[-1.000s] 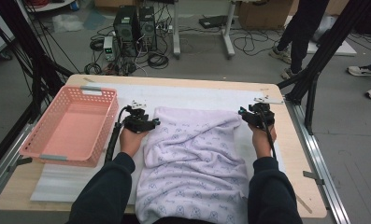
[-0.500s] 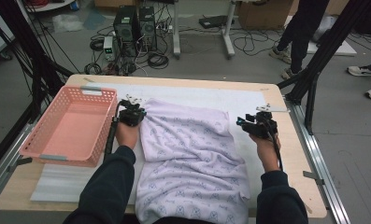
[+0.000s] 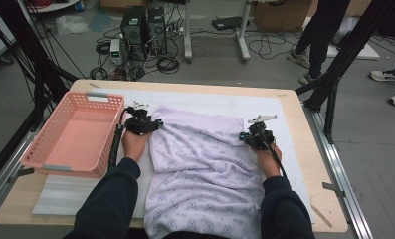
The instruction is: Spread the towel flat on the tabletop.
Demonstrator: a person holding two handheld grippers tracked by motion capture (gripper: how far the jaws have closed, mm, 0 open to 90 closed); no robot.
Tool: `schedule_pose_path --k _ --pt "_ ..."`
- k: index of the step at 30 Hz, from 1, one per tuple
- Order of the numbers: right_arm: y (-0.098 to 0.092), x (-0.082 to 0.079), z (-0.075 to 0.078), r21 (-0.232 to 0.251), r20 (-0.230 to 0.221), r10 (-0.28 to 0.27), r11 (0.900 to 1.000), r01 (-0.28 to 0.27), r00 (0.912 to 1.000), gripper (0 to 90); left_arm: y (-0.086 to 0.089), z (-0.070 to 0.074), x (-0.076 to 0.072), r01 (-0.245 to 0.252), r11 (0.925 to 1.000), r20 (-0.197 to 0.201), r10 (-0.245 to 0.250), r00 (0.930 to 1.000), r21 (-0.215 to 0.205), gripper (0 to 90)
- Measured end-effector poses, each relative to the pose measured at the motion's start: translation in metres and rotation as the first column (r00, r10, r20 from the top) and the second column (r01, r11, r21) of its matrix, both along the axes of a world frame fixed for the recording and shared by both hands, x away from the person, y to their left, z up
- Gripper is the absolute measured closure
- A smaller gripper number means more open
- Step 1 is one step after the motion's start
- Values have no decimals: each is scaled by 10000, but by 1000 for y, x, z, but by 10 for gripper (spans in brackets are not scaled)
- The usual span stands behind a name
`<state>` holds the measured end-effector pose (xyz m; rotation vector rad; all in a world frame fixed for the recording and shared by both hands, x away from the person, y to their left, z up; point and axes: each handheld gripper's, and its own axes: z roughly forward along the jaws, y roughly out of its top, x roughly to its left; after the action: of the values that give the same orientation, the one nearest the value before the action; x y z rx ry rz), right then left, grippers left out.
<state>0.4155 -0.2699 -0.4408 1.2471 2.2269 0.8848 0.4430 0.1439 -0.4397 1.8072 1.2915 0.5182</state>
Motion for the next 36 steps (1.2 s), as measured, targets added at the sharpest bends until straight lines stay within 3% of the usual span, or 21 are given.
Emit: schedule_pose_path --k 2,4,5,7,9,11,15,16,18,20,21,22,23,24,26,27,29,32,33,36 --pt "-8 4 -1 -420 678 -805 9956 834 9944 889 -2 0 -3 148 9999 -29 -148 9999 -13 507" --pt "-21 8 -1 -625 1481 -2005 9754 2115 9684 887 -5 -1 -6 424 9991 -294 -426 9987 -82 491" --pt "-28 10 -2 -180 1463 -2516 9663 2569 9567 877 -7 -1 -7 733 9973 -444 -737 9963 -92 471" --pt "-37 12 -4 974 962 -3054 9501 2964 9474 769 -12 0 -10 1148 9934 -496 -1149 9921 -51 476" --pt "-41 9 -3 1328 820 -2958 9497 2837 9517 691 -14 1 -12 1389 9901 -465 -1397 9891 -203 478" --pt "-41 5 2 1225 792 -2585 9610 2480 9627 652 -17 1 -15 1476 9883 -450 -1493 9878 -382 478" --pt "-36 -6 15 1347 929 -1836 9761 1703 9786 591 -23 -8 -23 1672 9858 -573 -1677 9842 -130 459" --pt "-34 -10 17 1333 1135 -1586 9807 1431 9808 591 -24 -11 -24 1697 9855 -563 -1700 9838 -97 448" --pt "-30 -20 21 1277 1258 -1234 9860 1073 9843 579 -28 -12 -28 1618 9866 -263 -1613 9866 199 426" --pt "-28 -29 24 1414 1368 -877 9876 682 9867 553 -32 -11 -31 2085 9762 -126 -2081 9780 590 516" --pt "-28 -34 24 1568 1324 -684 9865 473 9888 541 -34 -11 -32 2408 9677 15 -2416 9704 740 640" --pt "-27 -39 25 1710 1262 -536 9848 315 9906 541 -38 -10 -33 2512 9611 215 -2552 9667 1147 775" --pt "-26 -44 24 1804 1266 -430 9834 196 9910 540 -40 -10 -34 2357 9570 475 -2468 9679 1690 846" --pt "-26 -48 23 1734 1288 -257 9848 30 9913 538 -40 -10 -31 2089 9595 556 -2229 9733 1892 865" --pt "-24 -53 20 1546 1091 2 9878 -172 9940 516 -30 -10 -23 1155 9827 750 -1273 9890 1451 870" --pt "-23 -53 19 1459 920 188 9888 -321 9956 504 -22 -9 -20 575 9909 946 -692 9931 1216 870" --pt "-22 -54 14 1697 576 461 9839 -553 9973 472 -4 -9 -15 -352 9938 1085 237 9938 1054 870" --pt "-17 -54 3 1646 118 936 9818 -943 9955 458 15 -8 -13 -723 9968 871 690 9938 354 851" --pt "-14 -53 0 1555 19 1045 9824 -1035 9945 455 17 -8 -13 -749 9970 843 728 9938 218 807" --pt "-5 -49 -7 1117 -183 1164 9872 -1137 9930 452 21 -8 -13 -719 9960 543 747 9957 -522 552"
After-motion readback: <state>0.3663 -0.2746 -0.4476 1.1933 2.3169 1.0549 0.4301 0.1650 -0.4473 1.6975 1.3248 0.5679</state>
